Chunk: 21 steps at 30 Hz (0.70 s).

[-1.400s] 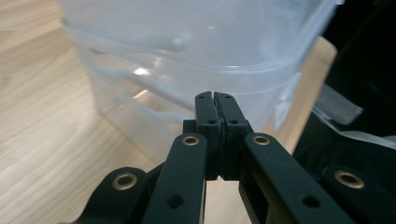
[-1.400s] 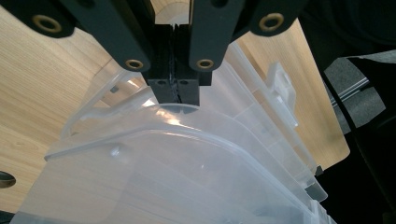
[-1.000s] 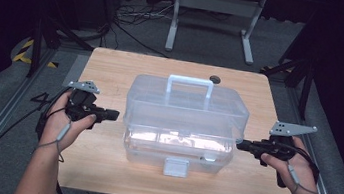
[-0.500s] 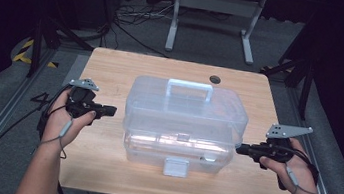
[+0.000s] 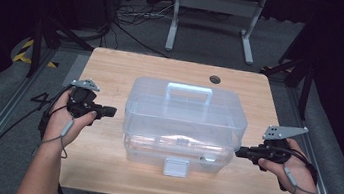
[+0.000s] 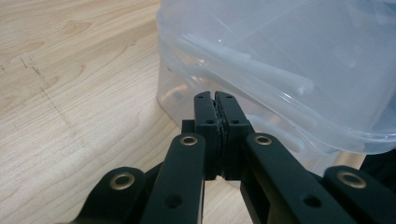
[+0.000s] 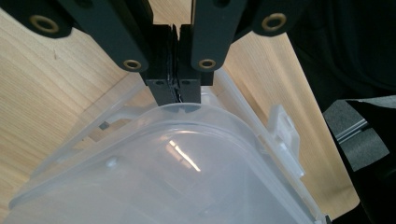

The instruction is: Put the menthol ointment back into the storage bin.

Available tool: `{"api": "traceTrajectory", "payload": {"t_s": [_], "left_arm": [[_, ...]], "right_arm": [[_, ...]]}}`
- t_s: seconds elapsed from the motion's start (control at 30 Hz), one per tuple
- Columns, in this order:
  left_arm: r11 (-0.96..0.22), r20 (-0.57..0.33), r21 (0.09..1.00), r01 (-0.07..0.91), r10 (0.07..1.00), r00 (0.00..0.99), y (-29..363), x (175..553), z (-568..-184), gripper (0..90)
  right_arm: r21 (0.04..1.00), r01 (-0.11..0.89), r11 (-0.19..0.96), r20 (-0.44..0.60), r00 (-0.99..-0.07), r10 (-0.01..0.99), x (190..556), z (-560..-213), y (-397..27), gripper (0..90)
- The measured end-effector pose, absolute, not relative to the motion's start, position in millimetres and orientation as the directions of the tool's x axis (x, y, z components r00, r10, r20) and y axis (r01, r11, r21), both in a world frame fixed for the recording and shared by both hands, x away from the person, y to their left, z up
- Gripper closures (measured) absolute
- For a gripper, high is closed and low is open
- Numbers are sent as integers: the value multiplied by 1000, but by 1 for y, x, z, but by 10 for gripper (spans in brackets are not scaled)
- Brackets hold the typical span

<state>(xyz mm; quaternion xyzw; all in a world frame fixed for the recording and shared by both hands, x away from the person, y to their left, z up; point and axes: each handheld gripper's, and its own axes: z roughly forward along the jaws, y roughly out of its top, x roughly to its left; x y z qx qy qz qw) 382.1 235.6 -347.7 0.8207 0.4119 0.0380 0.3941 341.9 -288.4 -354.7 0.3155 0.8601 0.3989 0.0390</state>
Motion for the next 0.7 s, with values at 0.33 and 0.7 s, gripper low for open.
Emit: {"api": "traceTrajectory", "payload": {"t_s": [0.33, 0.7], "left_arm": [[-360, -262, 667, 652, 707, 657, 236, 385, -351, 886], [-363, -268, 660, 658, 705, 657, 234, 386, -353, 881]], "right_arm": [[670, 521, 529, 179, -805, 566, 343, -360, -287, 884], [640, 522, 564, 172, -813, 557, 344, -365, -285, 884]]}}
